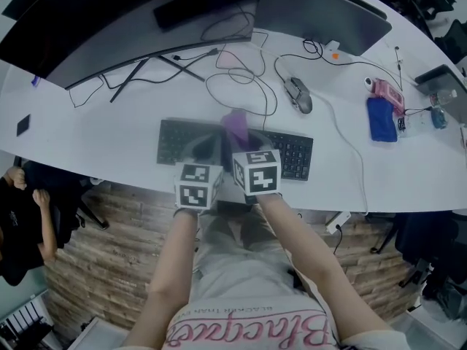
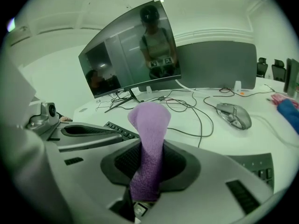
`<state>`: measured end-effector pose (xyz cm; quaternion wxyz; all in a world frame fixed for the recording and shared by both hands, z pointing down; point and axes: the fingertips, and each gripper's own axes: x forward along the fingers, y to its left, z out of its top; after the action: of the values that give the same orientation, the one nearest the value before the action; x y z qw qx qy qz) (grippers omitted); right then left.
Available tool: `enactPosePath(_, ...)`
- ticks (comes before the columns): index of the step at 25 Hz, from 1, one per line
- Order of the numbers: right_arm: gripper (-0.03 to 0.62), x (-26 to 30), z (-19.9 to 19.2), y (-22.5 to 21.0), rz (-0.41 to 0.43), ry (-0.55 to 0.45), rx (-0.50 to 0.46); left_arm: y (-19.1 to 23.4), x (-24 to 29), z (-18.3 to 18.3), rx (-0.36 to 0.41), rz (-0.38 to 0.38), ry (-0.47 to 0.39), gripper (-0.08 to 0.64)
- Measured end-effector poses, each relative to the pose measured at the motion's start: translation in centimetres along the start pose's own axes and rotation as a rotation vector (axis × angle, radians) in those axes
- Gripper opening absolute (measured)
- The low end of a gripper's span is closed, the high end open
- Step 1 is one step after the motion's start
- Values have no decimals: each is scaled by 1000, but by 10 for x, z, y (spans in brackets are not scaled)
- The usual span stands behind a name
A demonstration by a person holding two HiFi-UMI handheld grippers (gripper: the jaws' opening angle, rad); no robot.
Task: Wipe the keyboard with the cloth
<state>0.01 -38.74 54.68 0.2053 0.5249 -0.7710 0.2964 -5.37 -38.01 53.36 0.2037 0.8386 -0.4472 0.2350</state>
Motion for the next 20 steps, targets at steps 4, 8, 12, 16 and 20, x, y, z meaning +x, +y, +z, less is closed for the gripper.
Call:
enactPosePath(4,97,-10,-4,-16,-10,-1,-4,-17,6,2,-3,-7,-3,8)
enactPosePath(8,97,-19,-6,-31,-25,-3,-3,-33,14,6,2,-23,-9,8)
enactPosePath(12,97,-29,-9,-48,-40,-3,2,-50,21,8,10,-39,-10,8)
enactPosePath(16,97,-37,-11,-62,-49,-7,6,-66,28,10,17,-54,-9,8)
enactPosePath(20,97,-45,-13,-75,-57,-7,8,-81,34,13,21,-64,-4,8)
